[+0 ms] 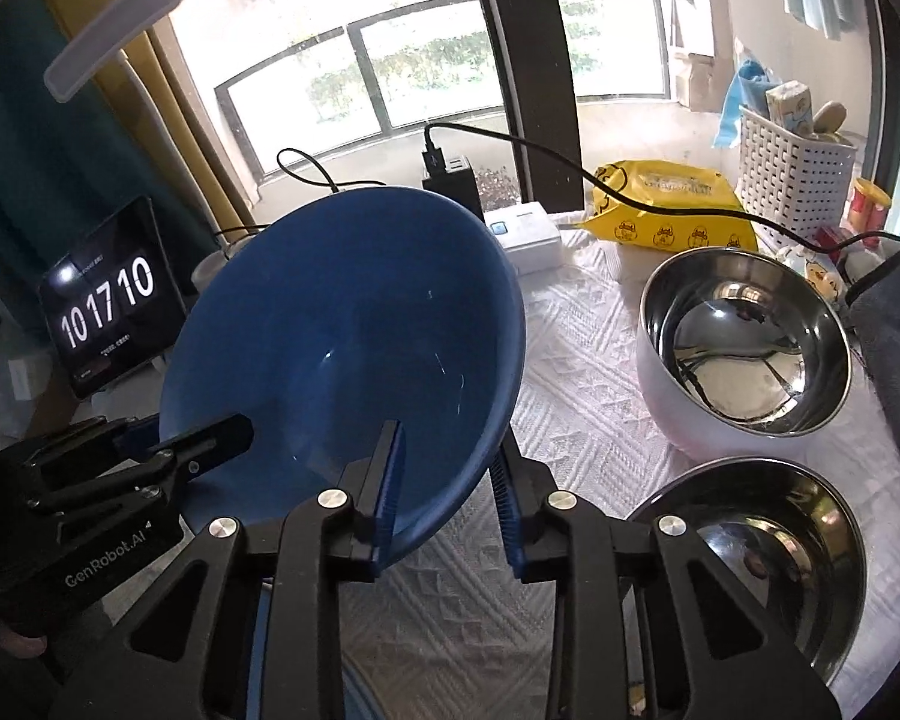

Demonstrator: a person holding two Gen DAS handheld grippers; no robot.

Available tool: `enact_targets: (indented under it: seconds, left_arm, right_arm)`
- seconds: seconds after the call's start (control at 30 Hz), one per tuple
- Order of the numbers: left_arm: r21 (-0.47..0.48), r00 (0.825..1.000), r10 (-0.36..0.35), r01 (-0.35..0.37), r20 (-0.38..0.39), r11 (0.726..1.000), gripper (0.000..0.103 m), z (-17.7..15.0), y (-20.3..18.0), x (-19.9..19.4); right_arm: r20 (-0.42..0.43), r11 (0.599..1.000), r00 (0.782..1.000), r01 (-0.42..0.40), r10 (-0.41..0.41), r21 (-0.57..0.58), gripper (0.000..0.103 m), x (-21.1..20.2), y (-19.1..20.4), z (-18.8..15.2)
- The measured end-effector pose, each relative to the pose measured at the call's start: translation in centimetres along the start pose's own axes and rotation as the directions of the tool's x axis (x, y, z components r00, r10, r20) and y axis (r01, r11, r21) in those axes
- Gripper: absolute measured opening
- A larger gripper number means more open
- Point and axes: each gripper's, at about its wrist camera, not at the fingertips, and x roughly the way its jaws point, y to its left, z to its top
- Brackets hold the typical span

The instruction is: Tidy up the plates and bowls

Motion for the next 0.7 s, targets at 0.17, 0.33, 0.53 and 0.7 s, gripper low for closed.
enact_targets:
  seconds: [0.17,0.33,0.53,0.7]
  left_arm:
    - [0.007,1.0,0.002,-0.002,0.016,1.0,0.029,-0.2,-0.3,-1.2]
    - [0.013,1.0,0.004,-0.004,0.029,1.0,0.029,-0.7,-0.4,-2.6]
    - [0.015,0.999,0.007,-0.008,0.04,1.0,0.029,-1.4,-0.5,-4.2]
    - [0.017,0.999,0.008,-0.009,0.05,1.0,0.029,-2.0,-0.7,-5.5]
  right_arm:
    - [0.009,1.0,1.0,-0.001,0.001,-0.004,0.031,-1.1,0.4,-0.1]
    - [0.02,1.0,1.0,-0.004,0.004,-0.009,0.031,-2.2,0.6,-0.2]
    - [0.031,1.0,0.999,-0.007,0.007,-0.015,0.031,-3.7,1.3,-0.8]
    - [0.041,1.0,0.999,-0.01,0.011,-0.015,0.031,-5.0,1.9,-1.3]
